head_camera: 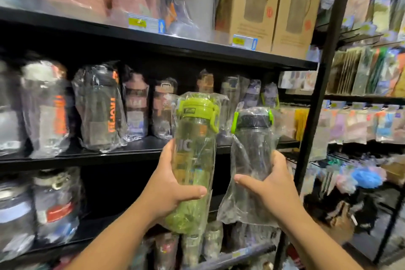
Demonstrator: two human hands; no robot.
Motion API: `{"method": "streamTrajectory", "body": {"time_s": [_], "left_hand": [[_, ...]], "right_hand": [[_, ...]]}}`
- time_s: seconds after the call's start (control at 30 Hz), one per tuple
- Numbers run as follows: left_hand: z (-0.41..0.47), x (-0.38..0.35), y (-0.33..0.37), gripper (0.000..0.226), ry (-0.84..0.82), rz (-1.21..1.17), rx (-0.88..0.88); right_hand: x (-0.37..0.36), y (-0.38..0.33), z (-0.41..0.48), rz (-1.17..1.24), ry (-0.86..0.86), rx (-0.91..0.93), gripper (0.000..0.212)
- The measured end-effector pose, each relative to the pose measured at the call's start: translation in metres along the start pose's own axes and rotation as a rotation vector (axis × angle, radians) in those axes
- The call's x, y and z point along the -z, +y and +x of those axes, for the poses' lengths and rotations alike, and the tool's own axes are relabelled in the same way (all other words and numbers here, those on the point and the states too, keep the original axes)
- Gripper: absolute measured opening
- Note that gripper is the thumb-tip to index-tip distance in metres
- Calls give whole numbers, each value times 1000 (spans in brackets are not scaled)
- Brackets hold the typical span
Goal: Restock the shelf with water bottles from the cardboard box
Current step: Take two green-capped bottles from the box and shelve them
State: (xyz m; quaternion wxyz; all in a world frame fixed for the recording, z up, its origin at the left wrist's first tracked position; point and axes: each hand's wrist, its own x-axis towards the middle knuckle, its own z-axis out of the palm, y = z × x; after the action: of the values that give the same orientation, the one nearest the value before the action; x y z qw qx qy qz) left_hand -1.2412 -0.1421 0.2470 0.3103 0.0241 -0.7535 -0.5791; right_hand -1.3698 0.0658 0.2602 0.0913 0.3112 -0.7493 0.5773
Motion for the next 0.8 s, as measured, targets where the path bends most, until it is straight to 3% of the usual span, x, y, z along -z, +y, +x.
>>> {"method": "streamTrajectory", "body": {"time_s": [0.43, 0.57, 0.8], "left_hand": [[121, 56, -20, 134, 415, 266, -48], [148, 65, -24, 131, 531, 413, -60], [157, 85, -55, 126, 548, 493, -43]], "right_hand": [[-106, 11, 159, 250, -249, 184, 114], [-147, 14, 197, 270, -253, 278, 113], [-203, 29, 210, 250, -310, 292, 112]]}}
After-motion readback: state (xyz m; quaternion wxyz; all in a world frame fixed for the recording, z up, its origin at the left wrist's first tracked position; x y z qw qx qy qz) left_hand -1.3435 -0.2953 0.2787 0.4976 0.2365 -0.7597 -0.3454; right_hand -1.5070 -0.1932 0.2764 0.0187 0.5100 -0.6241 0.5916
